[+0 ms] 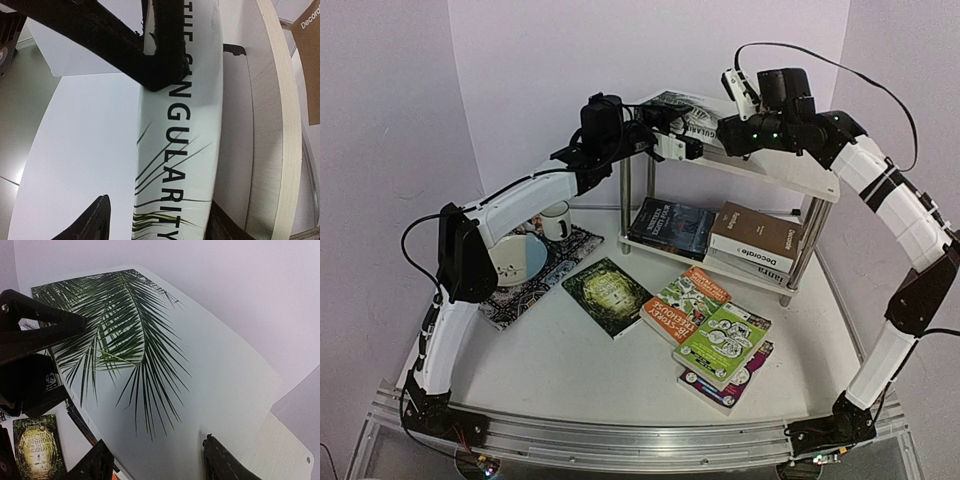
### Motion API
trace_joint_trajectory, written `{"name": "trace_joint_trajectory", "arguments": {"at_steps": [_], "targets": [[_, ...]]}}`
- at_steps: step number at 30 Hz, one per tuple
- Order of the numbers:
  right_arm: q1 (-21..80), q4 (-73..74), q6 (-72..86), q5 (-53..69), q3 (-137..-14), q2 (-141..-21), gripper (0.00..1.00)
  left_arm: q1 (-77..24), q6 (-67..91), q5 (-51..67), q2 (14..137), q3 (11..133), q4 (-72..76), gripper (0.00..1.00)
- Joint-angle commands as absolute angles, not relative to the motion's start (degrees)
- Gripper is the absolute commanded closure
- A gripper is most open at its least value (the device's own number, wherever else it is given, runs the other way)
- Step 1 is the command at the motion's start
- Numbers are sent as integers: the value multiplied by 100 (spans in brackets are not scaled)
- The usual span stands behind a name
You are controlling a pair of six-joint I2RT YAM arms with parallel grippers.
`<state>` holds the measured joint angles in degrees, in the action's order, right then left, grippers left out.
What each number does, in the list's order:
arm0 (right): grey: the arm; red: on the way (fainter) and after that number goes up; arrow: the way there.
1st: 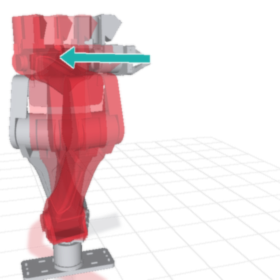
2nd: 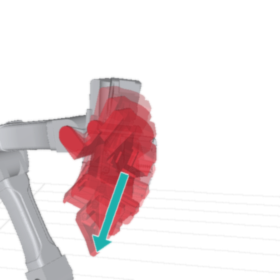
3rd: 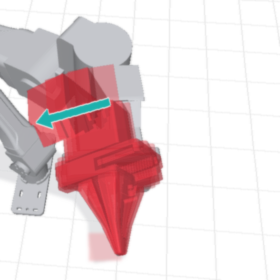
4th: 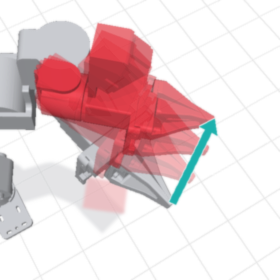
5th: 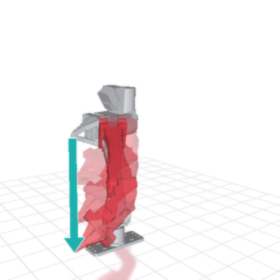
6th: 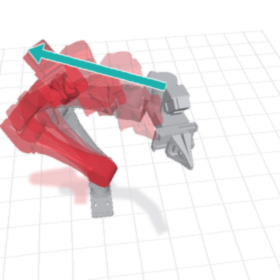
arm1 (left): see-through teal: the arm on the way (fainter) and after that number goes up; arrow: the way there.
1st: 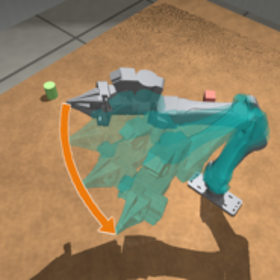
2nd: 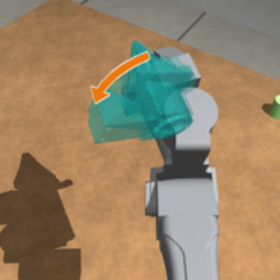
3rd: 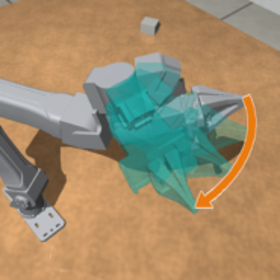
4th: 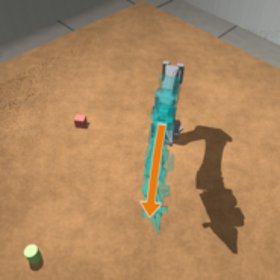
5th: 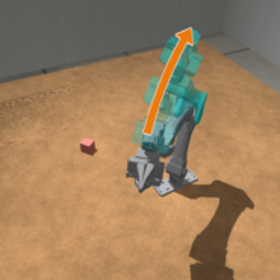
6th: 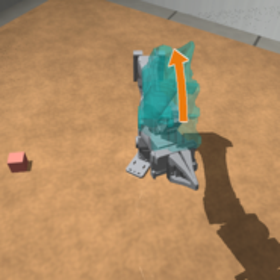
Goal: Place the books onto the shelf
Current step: Adjust the book at the book pile on the shelf.
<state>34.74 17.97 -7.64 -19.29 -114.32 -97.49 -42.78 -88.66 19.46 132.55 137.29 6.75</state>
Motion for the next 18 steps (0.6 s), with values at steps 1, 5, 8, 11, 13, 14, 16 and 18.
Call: {"name": "trace_joint_trajectory", "arguments": {"at_steps": [1, 5, 8, 11, 13, 14, 16, 18], "targets": [[3462, 1635, -573, -2259, -11768, -9915, 40, -4263, -8905, 2020, 13104, 13863, 1037, 37], [3463, 1620, -638, -2348, -11913, -10025, 44, -4263, -8959, 1994, 12943, 13599, 1037, 34], [3456, 1617, -688, -2402, -12021, -10123, 44, -4263, -8965, 1976, 12815, 13375, 1038, 32], [3458, 1617, -784, -2439, -12125, -10226, 43, -4271, -8977, 1950, 12675, 13182, 1038, 30], [3455, 1605, -877, -2427, -12146, -10248, 38, -4284, -9005, 1909, 12550, 12996, 1038, 28], [3458, 1601, -922, -2419, -12146, -10248, 36, -4288, -9010, 1889, 12468, 12917, 1039, 27], [3454, 1569, -1012, -2347, -12088, -10213, 33, -4302, -8970, 1850, 12315, 12720, 1039, 26], [3454, 1525, -1101, -2197, -12003, -10154, 28, -4306, -8845, 1834, 12136, 12555, 1044, 25]]}}
